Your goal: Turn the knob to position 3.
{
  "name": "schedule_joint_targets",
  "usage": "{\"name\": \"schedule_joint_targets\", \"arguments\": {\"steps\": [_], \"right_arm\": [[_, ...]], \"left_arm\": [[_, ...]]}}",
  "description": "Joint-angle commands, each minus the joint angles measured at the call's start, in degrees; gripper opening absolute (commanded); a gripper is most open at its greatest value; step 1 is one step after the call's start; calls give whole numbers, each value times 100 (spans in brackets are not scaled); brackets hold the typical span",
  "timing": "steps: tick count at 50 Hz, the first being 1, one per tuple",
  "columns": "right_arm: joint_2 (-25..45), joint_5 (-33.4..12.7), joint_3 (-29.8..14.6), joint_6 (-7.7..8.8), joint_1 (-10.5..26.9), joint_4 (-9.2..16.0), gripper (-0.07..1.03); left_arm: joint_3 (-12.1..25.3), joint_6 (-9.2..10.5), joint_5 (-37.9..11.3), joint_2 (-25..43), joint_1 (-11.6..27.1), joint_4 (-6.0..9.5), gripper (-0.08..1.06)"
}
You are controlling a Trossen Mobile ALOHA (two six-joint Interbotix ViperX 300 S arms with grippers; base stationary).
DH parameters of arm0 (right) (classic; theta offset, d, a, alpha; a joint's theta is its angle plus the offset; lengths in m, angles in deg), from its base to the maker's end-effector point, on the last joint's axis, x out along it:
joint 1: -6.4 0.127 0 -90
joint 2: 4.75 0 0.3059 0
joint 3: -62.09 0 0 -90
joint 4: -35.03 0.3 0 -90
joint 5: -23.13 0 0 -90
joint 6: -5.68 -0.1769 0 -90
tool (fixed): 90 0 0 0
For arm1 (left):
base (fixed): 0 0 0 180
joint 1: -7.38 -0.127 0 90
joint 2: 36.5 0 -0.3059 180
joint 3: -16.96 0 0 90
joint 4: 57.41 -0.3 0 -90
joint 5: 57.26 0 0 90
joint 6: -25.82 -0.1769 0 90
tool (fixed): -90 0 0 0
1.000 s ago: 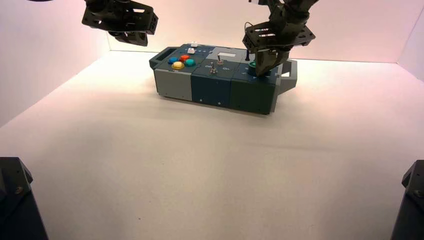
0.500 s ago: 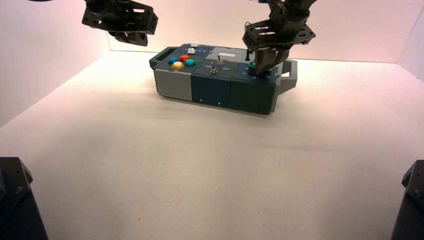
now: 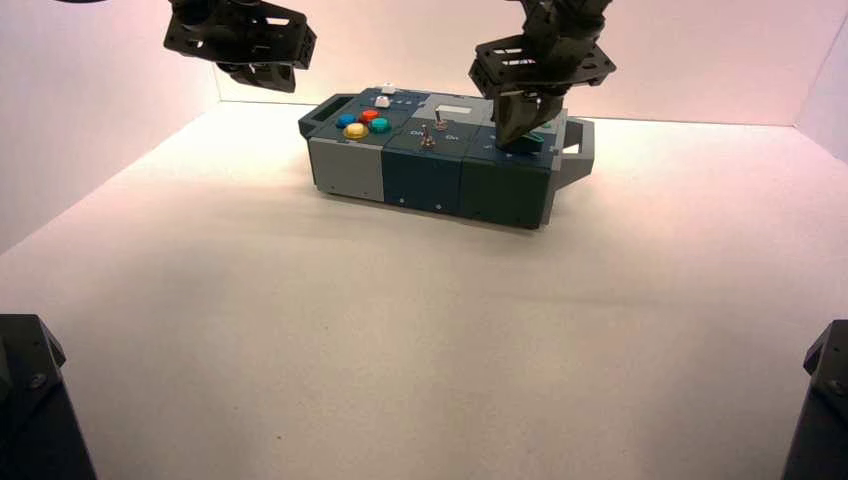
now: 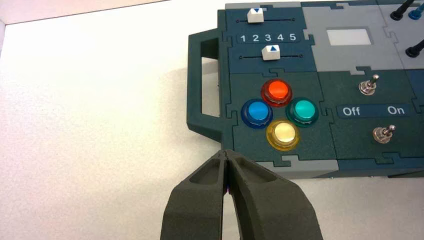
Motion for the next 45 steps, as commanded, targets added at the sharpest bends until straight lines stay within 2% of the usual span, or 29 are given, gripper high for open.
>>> {"name": "schedule_joint_targets", "arguments": {"steps": [1, 15, 16, 24, 34, 45], "right_arm": [[-299, 0, -158, -9, 18, 9, -2], [-721, 0, -97, 9, -193, -123, -2], [-896, 70, 18, 9, -352, -132, -2], [-1151, 290, 308, 18, -633, -149, -2], [-1424, 817, 844, 35, -1037, -255, -2], [-1793, 1187, 1107, 9, -1178, -246, -2]], "left_arm": [[53, -26, 35, -158, -9, -9, -3], [44, -26, 35, -193, -9, -9, -3], [44, -26, 35, -211, -9, -9, -3], [44, -26, 44, -211, -9, -9, -3], [44, -35, 44, -202, -9, -18, -3], [44, -53, 62, -202, -9, -9, -3]]}}
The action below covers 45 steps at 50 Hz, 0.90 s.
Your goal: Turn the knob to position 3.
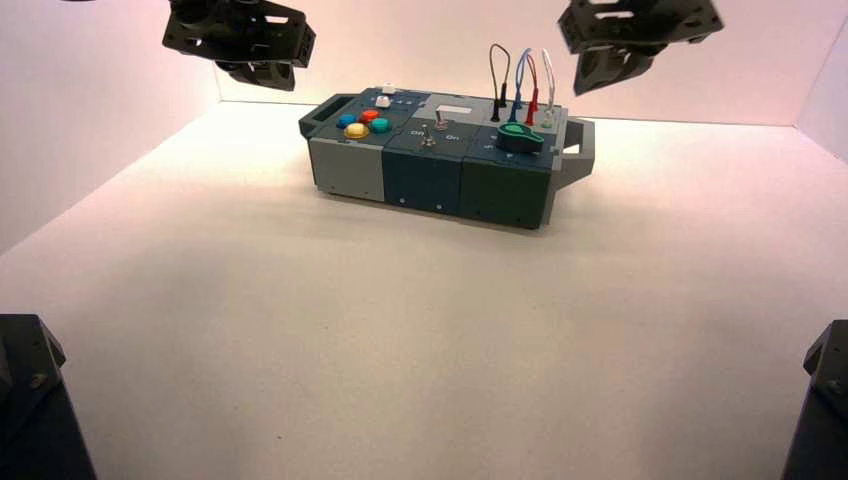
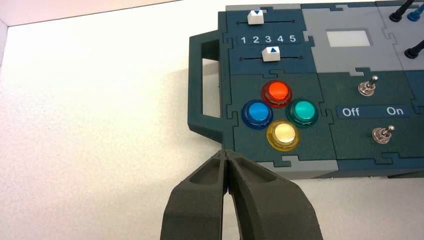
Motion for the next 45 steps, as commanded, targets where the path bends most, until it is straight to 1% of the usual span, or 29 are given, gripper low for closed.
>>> {"name": "schedule_joint_targets", "arguments": {"steps": [1, 8, 11, 18, 27, 29, 45], "right_arm": [[-316, 237, 35, 0, -70, 9, -2], [-439, 343, 176, -26, -308, 26, -2], [-519, 387, 264, -35, -483, 53, -2], [-571, 554, 431, -70, -686, 114, -2], [-519, 729, 492, -88, -712, 132, -2], [-492, 782, 492, -114, -712, 141, -2], [-413, 844, 519, -132, -712, 167, -2]], "left_arm": [[62, -44, 62, -167, -9, -18, -3], [79, -70, 97, -141, -9, -18, -3], [79, -88, 114, -132, -9, -9, -3], [79, -88, 132, -123, -9, -9, -3], [88, -97, 167, -114, -9, -9, -3], [88, -105, 167, -105, -9, -9, -3], [88, -105, 246, -105, -9, -9, -3]]}}
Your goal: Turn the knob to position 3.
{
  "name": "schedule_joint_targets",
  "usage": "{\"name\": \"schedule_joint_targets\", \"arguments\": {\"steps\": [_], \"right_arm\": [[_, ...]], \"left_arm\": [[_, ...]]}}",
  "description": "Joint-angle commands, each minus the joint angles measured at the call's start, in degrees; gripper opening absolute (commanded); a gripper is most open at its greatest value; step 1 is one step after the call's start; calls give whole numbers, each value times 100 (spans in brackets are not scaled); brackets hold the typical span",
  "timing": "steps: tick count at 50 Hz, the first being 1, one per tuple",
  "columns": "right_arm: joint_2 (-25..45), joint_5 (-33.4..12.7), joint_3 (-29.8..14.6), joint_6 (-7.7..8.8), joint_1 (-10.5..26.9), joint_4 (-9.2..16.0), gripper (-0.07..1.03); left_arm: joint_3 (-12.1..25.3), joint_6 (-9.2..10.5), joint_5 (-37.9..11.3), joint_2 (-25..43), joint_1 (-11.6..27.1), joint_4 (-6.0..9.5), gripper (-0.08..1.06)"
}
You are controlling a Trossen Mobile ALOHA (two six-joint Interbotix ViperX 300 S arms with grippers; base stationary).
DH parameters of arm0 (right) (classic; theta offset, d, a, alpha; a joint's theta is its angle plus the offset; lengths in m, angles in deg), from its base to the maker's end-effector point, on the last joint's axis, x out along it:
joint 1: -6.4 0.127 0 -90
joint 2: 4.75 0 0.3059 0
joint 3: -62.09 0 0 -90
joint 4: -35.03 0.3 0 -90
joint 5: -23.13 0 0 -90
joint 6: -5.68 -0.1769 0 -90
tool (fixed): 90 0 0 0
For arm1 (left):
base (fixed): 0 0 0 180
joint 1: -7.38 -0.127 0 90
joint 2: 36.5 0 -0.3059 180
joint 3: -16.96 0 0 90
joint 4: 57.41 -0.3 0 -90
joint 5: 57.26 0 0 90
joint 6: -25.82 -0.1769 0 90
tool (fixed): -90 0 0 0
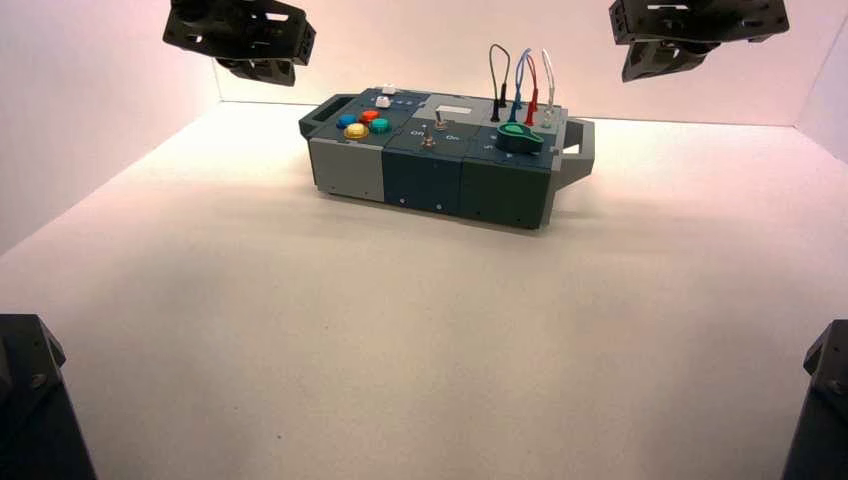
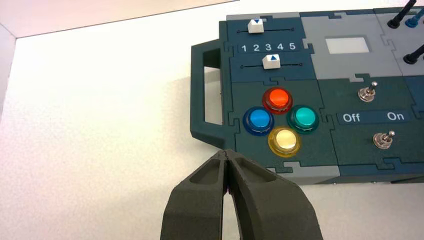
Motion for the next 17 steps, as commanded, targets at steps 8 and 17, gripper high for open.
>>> {"name": "schedule_joint_targets", "arguments": {"steps": [8, 17], "right_arm": [[-9, 79, -62, -18, -18, 35, -2], [-35, 79, -53, -26, -18, 44, -2]], "left_arm": [[88, -35, 70, -105, -9, -9, -3], [88, -35, 70, -105, 0, -9, -3]]}}
